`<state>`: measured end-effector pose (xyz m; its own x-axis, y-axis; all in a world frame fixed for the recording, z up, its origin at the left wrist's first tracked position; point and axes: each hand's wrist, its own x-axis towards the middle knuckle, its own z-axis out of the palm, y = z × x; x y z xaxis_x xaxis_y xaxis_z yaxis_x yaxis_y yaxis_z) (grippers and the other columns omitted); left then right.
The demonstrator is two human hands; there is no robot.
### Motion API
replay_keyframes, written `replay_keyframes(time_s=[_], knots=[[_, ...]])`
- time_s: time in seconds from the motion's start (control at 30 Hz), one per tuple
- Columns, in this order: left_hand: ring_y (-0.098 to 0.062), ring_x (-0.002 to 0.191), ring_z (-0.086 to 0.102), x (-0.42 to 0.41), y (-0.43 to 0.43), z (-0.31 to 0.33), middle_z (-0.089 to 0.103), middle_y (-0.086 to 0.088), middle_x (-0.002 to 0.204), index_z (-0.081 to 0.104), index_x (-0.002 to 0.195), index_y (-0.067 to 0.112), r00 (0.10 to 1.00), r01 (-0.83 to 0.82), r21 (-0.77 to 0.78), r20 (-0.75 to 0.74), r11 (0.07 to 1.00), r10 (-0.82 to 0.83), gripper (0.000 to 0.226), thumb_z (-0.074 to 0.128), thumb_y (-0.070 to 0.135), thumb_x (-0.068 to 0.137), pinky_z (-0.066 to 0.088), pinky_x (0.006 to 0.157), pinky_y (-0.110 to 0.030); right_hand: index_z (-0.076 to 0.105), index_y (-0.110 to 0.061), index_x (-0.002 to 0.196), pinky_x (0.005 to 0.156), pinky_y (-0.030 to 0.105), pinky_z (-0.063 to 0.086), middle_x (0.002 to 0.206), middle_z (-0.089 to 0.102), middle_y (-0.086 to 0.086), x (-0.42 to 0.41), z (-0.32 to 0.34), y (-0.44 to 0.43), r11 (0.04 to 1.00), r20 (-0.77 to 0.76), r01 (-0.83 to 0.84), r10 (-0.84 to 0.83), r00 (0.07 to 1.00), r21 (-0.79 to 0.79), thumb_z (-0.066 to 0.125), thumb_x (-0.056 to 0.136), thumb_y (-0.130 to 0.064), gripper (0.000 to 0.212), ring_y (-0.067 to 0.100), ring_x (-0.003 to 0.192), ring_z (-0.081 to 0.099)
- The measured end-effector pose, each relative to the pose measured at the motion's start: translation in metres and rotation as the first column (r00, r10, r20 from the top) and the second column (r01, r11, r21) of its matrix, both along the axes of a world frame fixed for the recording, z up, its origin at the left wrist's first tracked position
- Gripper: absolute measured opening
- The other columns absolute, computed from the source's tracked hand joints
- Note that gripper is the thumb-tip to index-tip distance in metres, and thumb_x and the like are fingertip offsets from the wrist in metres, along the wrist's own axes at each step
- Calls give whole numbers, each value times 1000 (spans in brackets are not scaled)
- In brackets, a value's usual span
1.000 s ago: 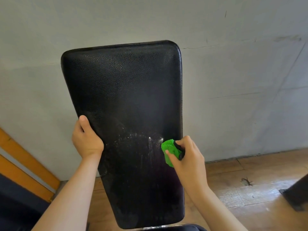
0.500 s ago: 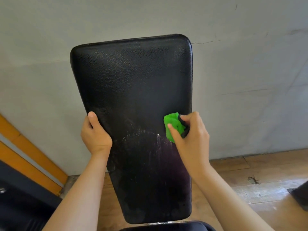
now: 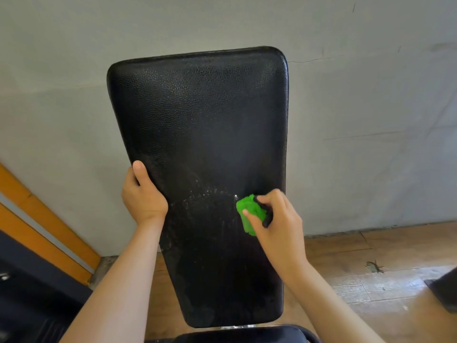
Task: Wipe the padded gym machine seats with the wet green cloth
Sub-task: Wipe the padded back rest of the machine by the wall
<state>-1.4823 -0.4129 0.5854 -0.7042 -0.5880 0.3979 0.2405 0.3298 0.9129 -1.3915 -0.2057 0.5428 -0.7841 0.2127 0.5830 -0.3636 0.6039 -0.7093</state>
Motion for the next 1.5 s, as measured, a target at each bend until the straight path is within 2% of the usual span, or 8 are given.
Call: replay_keyframes(time_s=[0.2,0.4,0.5,0.6,0.87,1.2,1.37,1.5], knots=[[-7,60,38,-2,1,0,38,7,64,35,63,28,1000,-18,15,19,1000,18,43,29,40,103,32,60,-24,57,-12,99,69,16,48,95,60,-4,-20,46,10,987,-152,74,-96,984,-144,77,81,-21,28,10,86,57],[-7,63,40,-3,-2,-3,43,5,67,41,66,23,1000,2,34,-10,999,-1,42,29,47,99,35,64,-27,54,-10,98,71,9,43,95,59,0,-12,9,6,991,-125,110,-119,985,-75,78,79,-18,32,12,82,56],[-13,71,46,-3,-3,-4,54,-18,83,53,83,7,1000,19,40,-1,999,-19,50,28,47,100,39,69,-27,53,-12,97,72,1,40,93,62,4,-1,-18,4,995,-78,96,-93,993,33,82,74,-12,37,12,82,57],[-19,73,46,-1,-3,-2,54,-26,91,52,84,7,1000,23,30,7,999,-23,49,28,47,100,39,69,-26,56,-13,95,72,7,42,93,64,2,10,-34,4,997,21,57,-58,998,52,84,73,-14,35,15,83,63],[-8,64,42,-4,-4,-4,43,6,68,43,74,18,1000,8,18,-4,1000,-8,42,28,46,100,36,63,-25,57,-18,98,76,14,50,100,63,-5,0,-1,3,997,36,-20,23,999,-69,80,78,-19,30,11,93,61],[-7,63,41,-5,-3,-2,41,10,66,40,70,24,1000,-7,40,18,999,6,39,30,43,101,37,63,-25,56,-9,101,73,16,50,100,58,-1,-22,39,-17,985,-146,62,-86,986,-161,78,79,-13,32,14,90,58],[-11,66,41,-6,-5,-5,42,6,67,41,68,22,1000,-12,3,2,1000,12,43,27,52,96,35,65,-29,51,-10,100,64,25,51,94,58,7,-19,6,-21,991,-200,83,-60,978,109,84,69,-3,45,21,85,58],[-10,64,41,-6,-6,-5,42,7,66,42,70,21,1000,8,10,7,1000,-8,47,25,60,91,36,62,-27,49,-14,99,60,21,46,91,59,6,1,-36,-22,962,-88,24,0,996,272,87,58,0,58,19,81,58]])
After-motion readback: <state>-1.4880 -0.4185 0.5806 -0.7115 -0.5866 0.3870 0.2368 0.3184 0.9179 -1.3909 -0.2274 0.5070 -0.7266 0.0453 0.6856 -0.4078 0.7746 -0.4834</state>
